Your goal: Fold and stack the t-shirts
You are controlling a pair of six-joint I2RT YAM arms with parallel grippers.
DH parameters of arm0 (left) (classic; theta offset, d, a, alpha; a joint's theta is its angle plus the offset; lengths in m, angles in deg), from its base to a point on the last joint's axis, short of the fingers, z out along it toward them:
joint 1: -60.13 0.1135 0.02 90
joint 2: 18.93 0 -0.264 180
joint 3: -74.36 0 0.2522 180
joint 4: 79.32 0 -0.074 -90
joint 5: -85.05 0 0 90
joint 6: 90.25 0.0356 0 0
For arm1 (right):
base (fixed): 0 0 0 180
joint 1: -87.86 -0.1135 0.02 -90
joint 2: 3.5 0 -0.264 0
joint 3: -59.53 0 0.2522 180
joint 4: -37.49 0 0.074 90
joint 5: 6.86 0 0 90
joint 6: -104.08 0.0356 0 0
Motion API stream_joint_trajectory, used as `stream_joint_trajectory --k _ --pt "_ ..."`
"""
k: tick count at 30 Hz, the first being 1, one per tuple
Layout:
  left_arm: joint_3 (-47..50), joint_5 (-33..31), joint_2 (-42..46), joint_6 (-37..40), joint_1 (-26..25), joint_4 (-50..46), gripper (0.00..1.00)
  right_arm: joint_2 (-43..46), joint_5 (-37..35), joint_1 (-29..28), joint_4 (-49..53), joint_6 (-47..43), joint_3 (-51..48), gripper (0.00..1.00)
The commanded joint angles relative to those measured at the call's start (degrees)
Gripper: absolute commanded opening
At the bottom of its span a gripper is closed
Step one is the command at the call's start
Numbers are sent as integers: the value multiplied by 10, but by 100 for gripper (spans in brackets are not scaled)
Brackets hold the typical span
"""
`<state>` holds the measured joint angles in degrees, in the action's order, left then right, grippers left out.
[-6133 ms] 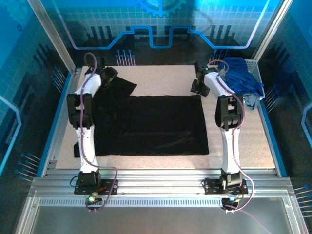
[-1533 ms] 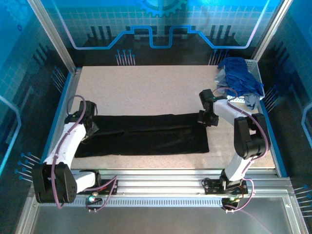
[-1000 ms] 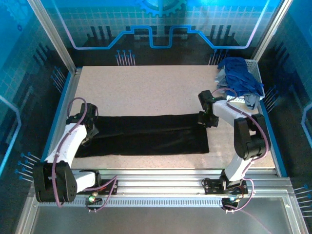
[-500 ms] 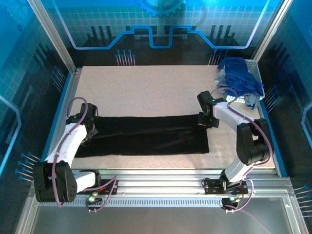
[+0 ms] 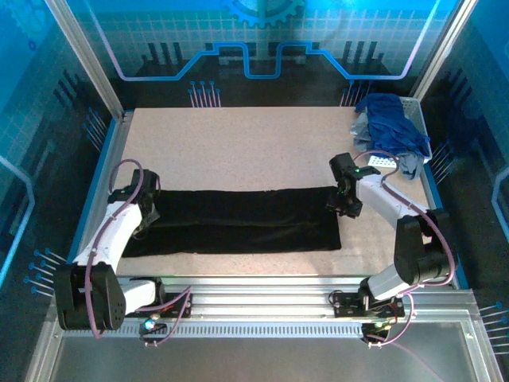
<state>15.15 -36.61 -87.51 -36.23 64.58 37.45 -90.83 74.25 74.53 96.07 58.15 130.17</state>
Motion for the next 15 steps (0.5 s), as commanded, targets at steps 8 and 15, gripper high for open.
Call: stream_joint_trajectory --k 8,15 --pt "14 11 9 -8 2 -26 0 -25 109 25 -1 105 -19 53" --pt "15 15 8 -7 0 -24 0 -42 175 56 -63 168 -55 50"
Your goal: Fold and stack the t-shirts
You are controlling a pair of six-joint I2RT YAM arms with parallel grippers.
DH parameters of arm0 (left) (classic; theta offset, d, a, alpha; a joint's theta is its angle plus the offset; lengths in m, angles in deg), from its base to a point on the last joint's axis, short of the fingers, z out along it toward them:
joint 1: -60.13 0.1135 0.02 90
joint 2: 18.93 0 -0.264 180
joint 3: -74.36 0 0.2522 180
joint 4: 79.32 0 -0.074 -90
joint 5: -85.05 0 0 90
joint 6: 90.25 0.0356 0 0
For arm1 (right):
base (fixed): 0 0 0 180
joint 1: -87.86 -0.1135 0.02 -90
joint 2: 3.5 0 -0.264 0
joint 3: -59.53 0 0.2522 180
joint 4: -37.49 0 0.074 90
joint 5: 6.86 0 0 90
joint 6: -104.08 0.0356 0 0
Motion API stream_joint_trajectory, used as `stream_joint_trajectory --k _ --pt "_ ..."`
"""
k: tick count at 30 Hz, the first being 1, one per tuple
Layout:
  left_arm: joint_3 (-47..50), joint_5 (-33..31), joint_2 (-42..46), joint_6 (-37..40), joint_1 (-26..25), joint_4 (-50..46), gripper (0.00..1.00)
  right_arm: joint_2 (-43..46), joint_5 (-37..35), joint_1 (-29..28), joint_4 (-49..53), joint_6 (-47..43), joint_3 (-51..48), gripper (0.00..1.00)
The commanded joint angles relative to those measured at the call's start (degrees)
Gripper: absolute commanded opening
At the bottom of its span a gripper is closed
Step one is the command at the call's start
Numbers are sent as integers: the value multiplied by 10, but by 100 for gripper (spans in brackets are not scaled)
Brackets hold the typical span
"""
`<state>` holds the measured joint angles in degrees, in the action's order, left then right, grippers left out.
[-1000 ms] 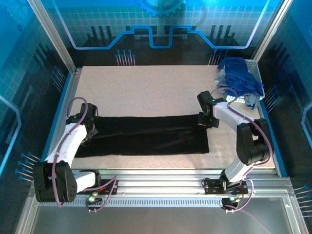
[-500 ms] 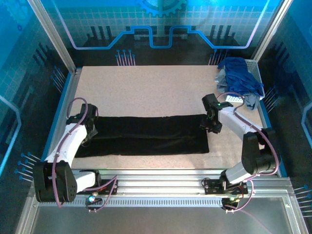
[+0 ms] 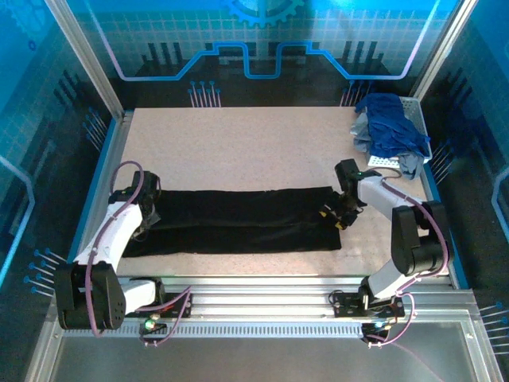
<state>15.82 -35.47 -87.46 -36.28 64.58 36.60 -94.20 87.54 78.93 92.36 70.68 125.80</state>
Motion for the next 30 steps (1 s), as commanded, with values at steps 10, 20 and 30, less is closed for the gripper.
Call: stream_joint_trajectory --k 10,20,30 --pt "8 5 10 -8 -1 -16 0 -1 25 30 8 54 -9 40" --pt "10 10 10 -7 -2 -11 0 28 56 41 -48 109 -77 49" --pt "8 8 13 -5 -2 -13 0 6 25 53 -35 79 -27 13"
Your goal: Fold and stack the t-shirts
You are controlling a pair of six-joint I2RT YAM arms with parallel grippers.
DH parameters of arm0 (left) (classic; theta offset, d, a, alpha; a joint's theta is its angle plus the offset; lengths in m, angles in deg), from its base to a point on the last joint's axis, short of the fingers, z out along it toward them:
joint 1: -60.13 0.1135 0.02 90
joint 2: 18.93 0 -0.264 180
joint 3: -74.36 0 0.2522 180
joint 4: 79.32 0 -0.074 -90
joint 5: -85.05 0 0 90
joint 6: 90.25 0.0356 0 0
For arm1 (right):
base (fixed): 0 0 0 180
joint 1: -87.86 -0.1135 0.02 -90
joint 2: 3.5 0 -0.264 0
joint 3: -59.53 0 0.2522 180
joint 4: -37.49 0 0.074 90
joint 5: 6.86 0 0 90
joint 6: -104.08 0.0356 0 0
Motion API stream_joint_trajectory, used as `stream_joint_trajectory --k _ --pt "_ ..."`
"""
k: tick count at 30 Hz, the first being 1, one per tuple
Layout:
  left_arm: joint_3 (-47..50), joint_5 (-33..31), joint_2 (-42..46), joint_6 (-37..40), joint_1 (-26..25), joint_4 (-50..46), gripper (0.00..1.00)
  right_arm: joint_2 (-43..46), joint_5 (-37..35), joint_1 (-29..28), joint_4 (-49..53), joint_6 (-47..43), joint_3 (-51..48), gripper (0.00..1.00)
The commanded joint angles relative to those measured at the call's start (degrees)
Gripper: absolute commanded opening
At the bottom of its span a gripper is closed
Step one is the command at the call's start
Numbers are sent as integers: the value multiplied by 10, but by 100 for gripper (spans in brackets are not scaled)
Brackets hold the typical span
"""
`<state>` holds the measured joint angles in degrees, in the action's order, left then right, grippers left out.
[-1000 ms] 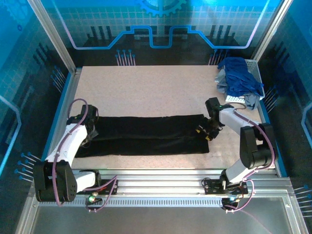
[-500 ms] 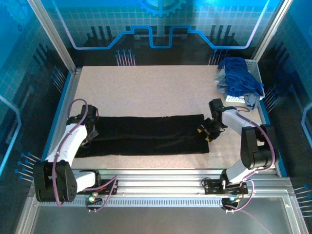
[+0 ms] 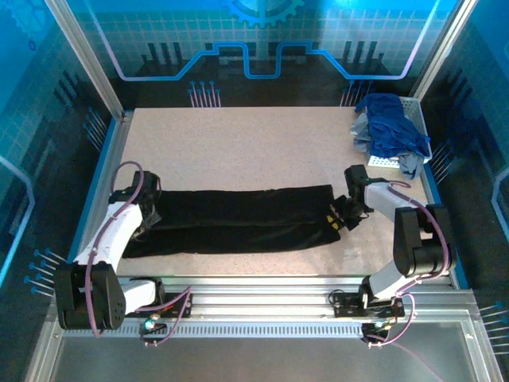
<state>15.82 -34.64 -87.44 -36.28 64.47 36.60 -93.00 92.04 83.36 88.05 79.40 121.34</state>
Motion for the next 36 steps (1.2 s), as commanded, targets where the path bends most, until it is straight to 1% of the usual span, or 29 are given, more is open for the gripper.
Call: stream_joint_trajectory --k 1,2,4,6,8,14,18,21,22,23,24,25,26,27,29,31,32,33,35,36 --pt "9 0 12 -5 -1 -14 0 -4 -20 9 13 -10 19 14" --pt "8 0 13 -5 -1 -14 0 -3 -19 9 19 -11 20 16" --pt "6 2 12 -5 -2 -14 0 6 -20 9 34 -14 19 30" --pt "5 4 12 -6 -2 -12 0 16 -22 10 46 -14 14 40" --pt "4 6 10 -7 -2 -12 0 23 -26 10 58 -16 12 44" --pt "-3 22 7 -7 -2 -15 0 50 -25 5 82 -23 20 47" --pt "-4 34 11 -10 -3 -34 0 57 -55 -30 86 -41 57 46" --pt "0 33 12 -13 -4 -47 0 35 -70 -55 85 -52 89 45" --pt "0 38 11 -17 -5 -50 6 24 -75 -62 84 -58 102 44" --pt "-5 46 9 -32 -4 -62 17 15 -80 -66 85 -64 113 44" --pt "-15 58 5 -58 -2 -78 31 4 -86 -71 87 -69 127 44" --pt "-28 66 6 -79 -2 -91 43 -4 -89 -75 86 -77 141 44" --pt "-39 70 7 -94 -2 -97 49 -11 -90 -78 84 -85 150 44" --pt "-55 74 9 -105 -2 -97 53 -19 -93 -82 81 -92 161 44" --pt "-89 79 1 -105 0 -81 54 -35 -90 -90 66 -109 175 44" --pt "-134 80 -31 -96 12 -65 51 -54 -83 -96 51 -123 187 41" --pt "-157 92 -54 -88 24 -49 48 -65 -72 -98 34 -133 190 41" --pt "-174 119 -85 -79 44 -25 47 -81 -59 -98 20 -141 195 40" --pt "-209 182 -149 -77 77 9 43 -115 -48 -100 25 -149 214 36" --pt "-233 197 -185 -76 87 15 41 -130 -48 -99 25 -154 222 35"
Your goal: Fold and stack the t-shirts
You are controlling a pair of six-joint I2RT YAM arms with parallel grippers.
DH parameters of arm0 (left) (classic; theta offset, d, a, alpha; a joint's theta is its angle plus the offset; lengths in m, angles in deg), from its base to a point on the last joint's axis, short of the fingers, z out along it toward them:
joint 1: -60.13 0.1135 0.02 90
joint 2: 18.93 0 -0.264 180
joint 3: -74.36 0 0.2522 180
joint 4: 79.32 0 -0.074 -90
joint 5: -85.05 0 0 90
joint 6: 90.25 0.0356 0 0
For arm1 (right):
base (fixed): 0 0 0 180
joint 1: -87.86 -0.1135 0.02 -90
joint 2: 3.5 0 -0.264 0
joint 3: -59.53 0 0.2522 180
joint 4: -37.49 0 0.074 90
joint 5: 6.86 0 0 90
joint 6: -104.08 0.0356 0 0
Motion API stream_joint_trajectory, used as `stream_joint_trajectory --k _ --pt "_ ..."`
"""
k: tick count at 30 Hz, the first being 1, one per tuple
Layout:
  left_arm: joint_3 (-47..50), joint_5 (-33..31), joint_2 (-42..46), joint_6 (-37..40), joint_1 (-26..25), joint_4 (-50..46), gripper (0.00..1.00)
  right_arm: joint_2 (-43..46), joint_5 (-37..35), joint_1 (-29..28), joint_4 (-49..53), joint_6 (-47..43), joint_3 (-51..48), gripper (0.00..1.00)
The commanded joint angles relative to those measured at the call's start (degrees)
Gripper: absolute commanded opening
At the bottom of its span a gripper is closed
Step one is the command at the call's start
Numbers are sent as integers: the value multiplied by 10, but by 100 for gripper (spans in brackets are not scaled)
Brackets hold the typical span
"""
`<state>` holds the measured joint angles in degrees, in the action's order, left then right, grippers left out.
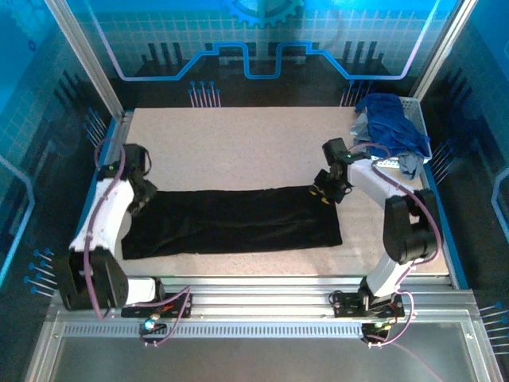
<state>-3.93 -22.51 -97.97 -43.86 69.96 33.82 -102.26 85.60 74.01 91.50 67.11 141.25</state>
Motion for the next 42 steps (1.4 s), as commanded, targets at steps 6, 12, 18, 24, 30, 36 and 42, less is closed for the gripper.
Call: stream_joint_trajectory --k 6,12,18,24,30,36,42 --pt "-109 140 -225 9 69 59 38 -120 25 7 14 -38 76 34" --pt "-101 185 -297 14 70 80 37 -193 5 25 94 -21 141 35" --pt "-126 251 -357 16 48 115 35 -232 9 71 129 -28 188 35" --pt "-208 278 -422 18 17 100 35 -274 -8 115 150 -44 260 35" --pt "-286 278 -444 26 6 74 43 -318 -30 126 167 -91 361 35" --pt "-239 204 -310 57 -8 78 53 -249 -58 94 134 -138 366 45" --pt "-99 197 -206 59 -7 55 53 -161 -61 37 101 -138 306 48"
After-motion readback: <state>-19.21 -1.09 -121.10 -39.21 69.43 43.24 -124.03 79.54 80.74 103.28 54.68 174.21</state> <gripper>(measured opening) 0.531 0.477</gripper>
